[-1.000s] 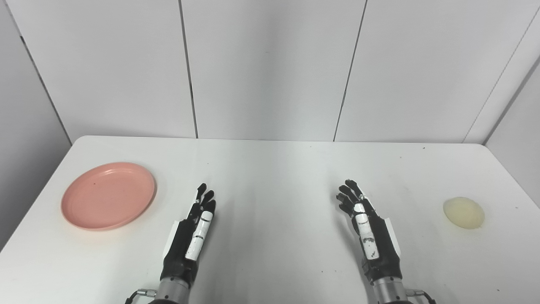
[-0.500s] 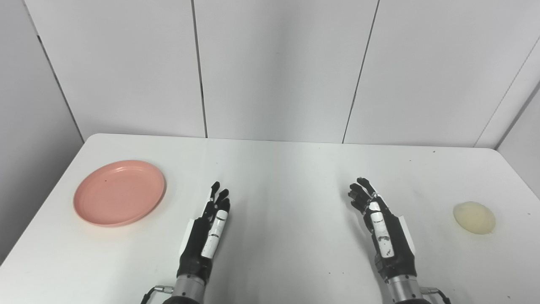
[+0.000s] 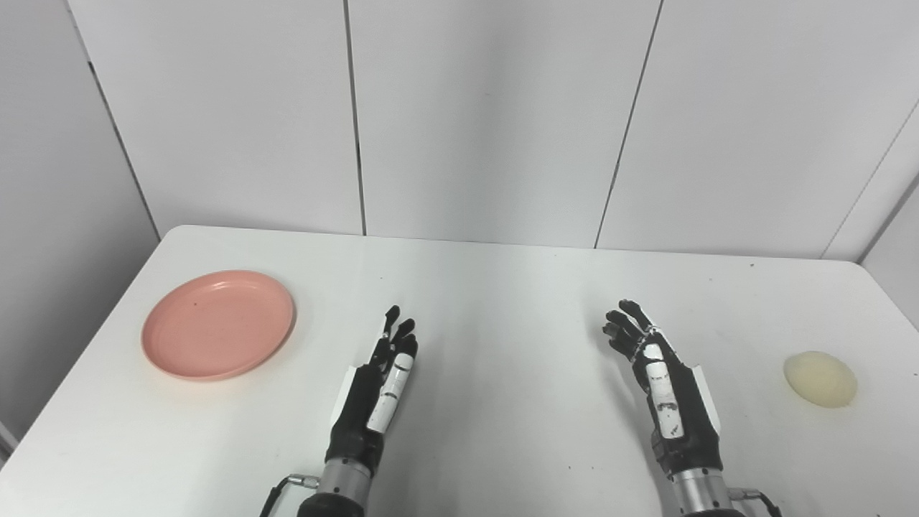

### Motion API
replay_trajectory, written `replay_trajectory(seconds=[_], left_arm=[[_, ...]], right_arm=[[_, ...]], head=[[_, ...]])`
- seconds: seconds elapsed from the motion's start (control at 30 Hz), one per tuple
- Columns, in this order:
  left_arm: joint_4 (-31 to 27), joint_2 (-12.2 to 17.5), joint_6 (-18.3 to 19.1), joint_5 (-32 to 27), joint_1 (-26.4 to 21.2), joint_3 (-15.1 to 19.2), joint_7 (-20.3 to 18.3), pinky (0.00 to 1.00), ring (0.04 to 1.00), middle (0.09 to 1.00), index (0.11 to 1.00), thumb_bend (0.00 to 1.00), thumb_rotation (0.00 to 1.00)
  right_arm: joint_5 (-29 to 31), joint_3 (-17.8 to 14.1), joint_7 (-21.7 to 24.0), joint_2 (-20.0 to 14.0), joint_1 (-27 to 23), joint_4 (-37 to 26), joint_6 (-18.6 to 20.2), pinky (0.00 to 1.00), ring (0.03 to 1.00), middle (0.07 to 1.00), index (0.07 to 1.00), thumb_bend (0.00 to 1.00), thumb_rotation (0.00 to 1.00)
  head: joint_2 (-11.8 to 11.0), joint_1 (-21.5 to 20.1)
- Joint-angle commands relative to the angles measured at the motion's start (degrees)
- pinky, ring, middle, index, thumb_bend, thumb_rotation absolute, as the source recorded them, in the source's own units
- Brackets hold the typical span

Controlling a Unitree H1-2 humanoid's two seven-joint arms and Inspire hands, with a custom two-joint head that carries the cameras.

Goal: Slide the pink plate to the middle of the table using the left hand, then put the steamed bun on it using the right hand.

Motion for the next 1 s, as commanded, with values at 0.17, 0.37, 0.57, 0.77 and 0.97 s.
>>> replay_trajectory(seconds=[0.17,0.37,0.57,0.77,0.97], left_arm=[[1.44,-0.76,-2.14,0.43,0.23,-0.84,0.2,0.92,0.939,0.955,1.0,0.57,0.91],[1.42,-0.71,-2.35,-0.12,0.28,-0.65,-0.14,0.92,0.942,0.953,1.0,0.57,0.92],[1.33,-0.64,-2.27,-0.06,0.34,-0.58,-0.13,0.91,0.936,0.95,1.0,0.58,0.92],[1.01,-0.53,-2.58,0.02,0.36,-0.38,0.09,0.91,0.929,0.949,1.0,0.59,0.91],[2.85,-0.06,-6.64,1.26,-0.9,-0.02,1.34,0.9,0.929,0.937,1.0,0.6,0.91]], right_arm=[[0.77,-0.64,0.94,-0.78,3.16,3.68,-1.66,0.89,0.844,0.85,0.88,0.48,0.98],[0.92,-0.47,0.97,-0.66,3.34,3.08,-1.32,0.9,0.844,0.85,0.866,0.5,0.98],[0.58,-0.33,0.87,-0.57,3.46,2.53,-1.35,0.88,0.834,0.843,0.853,0.49,0.98],[-0.08,-0.21,0.47,-0.21,3.57,1.61,-0.69,0.88,0.833,0.846,0.847,0.51,0.99],[-0.84,0.05,0.34,0.04,3.09,2.1,-1.07,0.86,0.83,0.845,0.842,0.5,0.99]], head=[[0.23,0.1],[0.24,-0.17],[0.44,-0.44],[1.02,-0.25],[0.44,-0.59]])
